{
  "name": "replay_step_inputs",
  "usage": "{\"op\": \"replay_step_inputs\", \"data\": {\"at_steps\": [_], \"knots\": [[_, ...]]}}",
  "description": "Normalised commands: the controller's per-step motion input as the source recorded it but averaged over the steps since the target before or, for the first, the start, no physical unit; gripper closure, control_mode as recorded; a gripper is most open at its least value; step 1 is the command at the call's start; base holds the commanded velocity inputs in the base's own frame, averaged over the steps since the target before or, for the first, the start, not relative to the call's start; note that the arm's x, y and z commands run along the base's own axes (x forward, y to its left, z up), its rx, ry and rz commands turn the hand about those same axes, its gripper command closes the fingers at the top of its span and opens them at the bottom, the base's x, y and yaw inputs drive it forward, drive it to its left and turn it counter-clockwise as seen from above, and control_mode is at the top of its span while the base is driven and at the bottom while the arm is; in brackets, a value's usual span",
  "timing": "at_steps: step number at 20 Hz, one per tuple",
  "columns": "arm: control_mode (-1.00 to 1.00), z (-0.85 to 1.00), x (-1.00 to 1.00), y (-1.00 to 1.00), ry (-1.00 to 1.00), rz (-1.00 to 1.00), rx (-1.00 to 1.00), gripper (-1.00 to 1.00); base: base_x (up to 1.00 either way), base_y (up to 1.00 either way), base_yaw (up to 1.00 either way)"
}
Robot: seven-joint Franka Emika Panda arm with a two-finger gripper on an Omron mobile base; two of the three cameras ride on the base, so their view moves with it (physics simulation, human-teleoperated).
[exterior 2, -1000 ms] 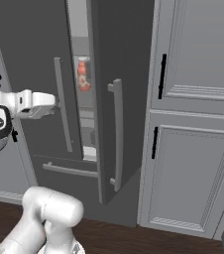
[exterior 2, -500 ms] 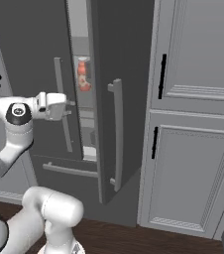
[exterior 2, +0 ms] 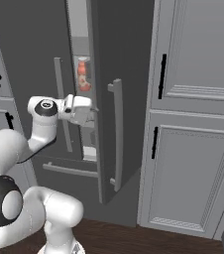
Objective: Grab a lemon wedge from the fridge and one ice cube from the ice bowl, and put them in the glass of lemonade.
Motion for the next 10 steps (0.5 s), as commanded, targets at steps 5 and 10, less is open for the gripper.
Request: {"op": "replay_step_inputs", "data": {"at_steps": [5, 10], "knots": [[-1.0, -0.33, 0.11, -0.97, 0.01, -0.11, 0.0, -1.0, 0.0, 0.0, 0.0], [-1.0, -0.2, 0.01, -1.0, 0.0, -0.13, 0.0, -1.0, 0.0, 0.0, 0.0]]}}
